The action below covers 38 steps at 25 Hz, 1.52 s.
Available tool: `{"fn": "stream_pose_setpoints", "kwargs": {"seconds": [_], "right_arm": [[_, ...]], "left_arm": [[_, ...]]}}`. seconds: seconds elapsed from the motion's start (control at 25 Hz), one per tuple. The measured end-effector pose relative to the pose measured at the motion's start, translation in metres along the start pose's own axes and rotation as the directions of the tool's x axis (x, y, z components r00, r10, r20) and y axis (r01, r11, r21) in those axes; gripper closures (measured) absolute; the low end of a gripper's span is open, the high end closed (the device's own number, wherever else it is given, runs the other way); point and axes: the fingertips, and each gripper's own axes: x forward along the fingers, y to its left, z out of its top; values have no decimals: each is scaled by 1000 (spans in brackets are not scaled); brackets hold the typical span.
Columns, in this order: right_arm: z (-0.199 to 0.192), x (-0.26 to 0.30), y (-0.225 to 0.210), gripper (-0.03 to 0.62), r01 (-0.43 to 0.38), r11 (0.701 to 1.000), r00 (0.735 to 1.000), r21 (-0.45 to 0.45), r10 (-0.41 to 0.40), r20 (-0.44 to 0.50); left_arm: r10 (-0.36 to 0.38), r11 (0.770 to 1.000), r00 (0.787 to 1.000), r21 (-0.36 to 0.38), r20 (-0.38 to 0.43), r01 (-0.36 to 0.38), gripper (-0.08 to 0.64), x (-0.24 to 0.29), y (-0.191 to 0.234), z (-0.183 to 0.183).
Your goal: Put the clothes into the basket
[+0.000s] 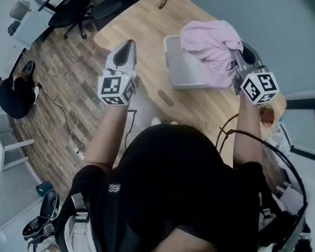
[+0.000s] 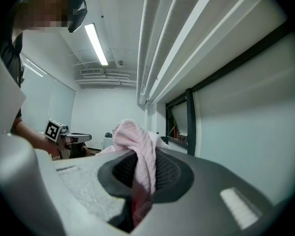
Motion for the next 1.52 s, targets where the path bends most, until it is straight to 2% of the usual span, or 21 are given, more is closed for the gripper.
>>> {"fn": "stream_pose_setpoints", "kwargs": {"seconds": [0.32, 0.84, 1.16, 1.52], "right_arm": [[-17, 23, 7, 546, -41, 999, 999, 26, 42, -32], [-74, 52, 15, 546, -85, 993, 986, 83, 96, -134], [-136, 68, 30, 546, -85, 988, 968, 125, 111, -224], [-192, 75, 35, 545, -89, 995, 922, 52, 102, -374]], "left_arm": [[31, 999, 999, 30, 17, -32, 552, -2, 5, 0], [14, 1000, 998, 4, -60, -14, 552, 9, -1, -44], [11, 1000, 990, -10, -144, -13, 552, 1, 15, -95], [-16, 1000, 981, 0, -196, 17, 552, -1, 11, -134]]}}
